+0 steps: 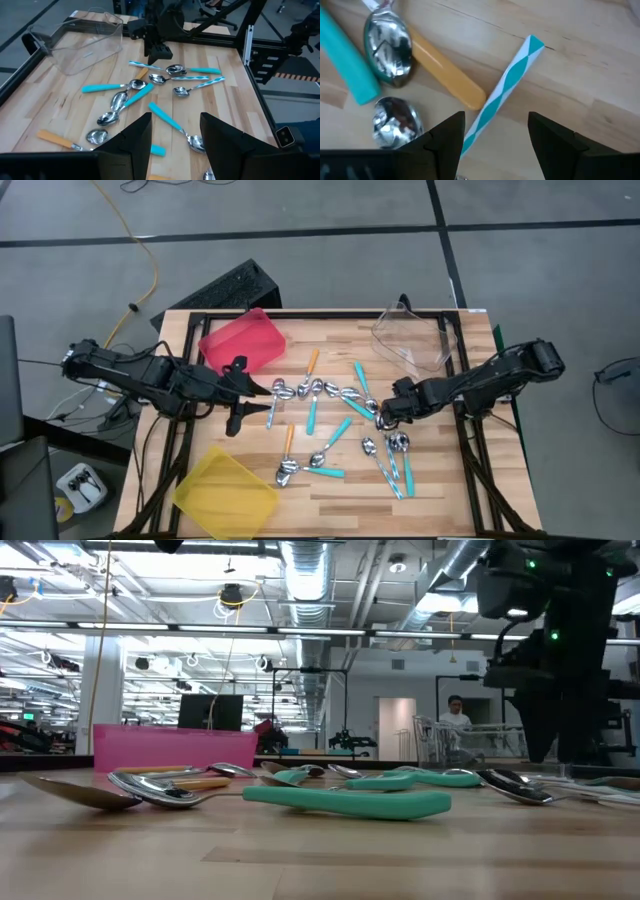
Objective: Sort silverware by color (type)
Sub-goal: Put the patterned blue spoon into the transparent bin
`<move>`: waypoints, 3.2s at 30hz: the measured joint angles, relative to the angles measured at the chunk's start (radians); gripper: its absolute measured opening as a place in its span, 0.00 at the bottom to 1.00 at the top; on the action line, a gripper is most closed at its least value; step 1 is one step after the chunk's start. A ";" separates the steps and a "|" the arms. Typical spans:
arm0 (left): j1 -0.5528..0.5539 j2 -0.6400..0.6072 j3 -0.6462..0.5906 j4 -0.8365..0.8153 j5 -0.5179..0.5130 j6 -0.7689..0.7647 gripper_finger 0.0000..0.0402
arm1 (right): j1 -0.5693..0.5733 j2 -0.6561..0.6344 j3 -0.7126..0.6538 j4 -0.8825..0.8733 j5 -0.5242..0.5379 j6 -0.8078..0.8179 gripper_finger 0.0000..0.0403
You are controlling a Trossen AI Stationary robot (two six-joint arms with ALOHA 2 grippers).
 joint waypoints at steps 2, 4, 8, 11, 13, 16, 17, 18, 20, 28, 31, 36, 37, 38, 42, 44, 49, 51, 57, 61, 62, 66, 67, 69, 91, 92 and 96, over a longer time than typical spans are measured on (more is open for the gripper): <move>0.000 0.000 0.000 0.000 0.000 0.000 0.38 | 0.000 0.000 -0.039 0.067 -0.001 0.012 0.61; 0.000 0.000 0.000 0.000 -0.001 0.000 0.38 | 0.000 0.000 -0.070 0.134 -0.002 0.025 0.61; 0.000 0.000 0.000 0.000 -0.002 -0.003 0.38 | 0.000 -0.002 -0.103 0.181 -0.013 0.030 0.61; 0.000 0.000 0.000 0.000 -0.002 -0.005 0.38 | 0.004 -0.002 -0.105 0.178 -0.026 0.030 0.61; 0.000 0.000 0.000 0.000 -0.004 -0.005 0.38 | 0.008 -0.002 -0.106 0.175 -0.030 0.027 0.60; 0.000 0.000 0.000 0.000 -0.006 -0.005 0.38 | 0.009 -0.002 -0.106 0.165 -0.055 0.012 0.58; 0.000 0.000 0.000 0.000 -0.008 -0.005 0.38 | 0.011 -0.002 -0.105 0.156 -0.060 0.012 0.56; 0.000 0.000 0.000 -0.001 -0.011 -0.005 0.38 | 0.012 -0.002 -0.105 0.149 -0.062 0.011 0.54; 0.000 0.000 0.000 -0.002 -0.029 -0.005 0.38 | 0.012 -0.002 -0.105 0.137 -0.072 0.011 0.49; 0.000 0.000 0.000 -0.002 -0.039 -0.005 0.38 | 0.012 -0.002 -0.107 0.122 -0.079 0.013 0.23; 0.000 0.000 0.000 -0.002 -0.041 0.002 0.38 | 0.011 -0.002 -0.107 0.121 -0.078 0.009 0.15; 0.000 0.000 0.000 -0.003 -0.083 0.004 0.38 | 0.011 -0.011 -0.108 0.124 -0.078 0.003 0.13; 0.000 0.000 0.000 -0.003 -0.085 0.005 0.38 | 0.011 -0.016 -0.109 0.125 -0.079 0.003 0.13; 0.000 0.000 0.000 -0.003 -0.085 0.005 0.38 | 0.011 -0.022 -0.109 0.124 -0.085 0.003 0.13; 0.000 0.000 0.000 -0.003 -0.086 0.004 0.38 | 0.012 -0.072 -0.079 0.076 -0.110 -0.021 0.14; 0.000 0.001 0.000 -0.003 -0.086 0.004 0.38 | 0.007 -0.102 -0.058 0.039 -0.090 -0.034 0.14; 0.000 0.001 0.000 -0.003 -0.087 0.004 0.38 | -0.023 -0.190 0.010 -0.027 -0.023 -0.117 0.15; 0.000 0.001 0.000 -0.003 -0.087 0.005 0.38 | -0.048 -0.224 0.039 -0.044 0.000 -0.170 0.15; 0.000 0.001 0.000 -0.002 -0.113 0.006 0.38 | -0.157 -0.300 0.156 -0.048 0.103 -0.431 0.15; 0.000 0.001 0.000 0.000 -0.134 0.021 0.38 | -0.258 -0.317 0.245 -0.047 0.196 -0.665 0.15; 0.000 0.001 0.000 0.000 -0.136 0.021 0.38 | -0.288 -0.316 0.268 -0.047 0.219 -0.721 0.15; 0.000 0.001 0.000 0.001 -0.138 0.021 0.38 | -0.410 -0.314 0.329 -0.039 0.316 -0.950 0.15; 0.000 0.001 0.000 0.001 -0.138 0.021 0.38 | -0.439 -0.312 0.332 -0.026 0.345 -1.007 0.15; 0.000 0.001 0.000 0.001 -0.138 0.020 0.38 | -0.501 -0.307 0.332 -0.019 0.391 -1.099 0.15; 0.000 0.001 0.000 0.001 -0.139 0.013 0.38 | -0.988 -0.234 0.045 0.311 0.101 -1.350 0.15; 0.000 0.001 0.000 0.001 -0.139 0.013 0.38 | -0.996 -0.216 0.041 0.313 0.096 -1.357 0.15; 0.000 0.001 0.000 0.001 -0.139 0.016 0.38 | -1.003 -0.135 0.041 0.333 0.082 -1.367 0.15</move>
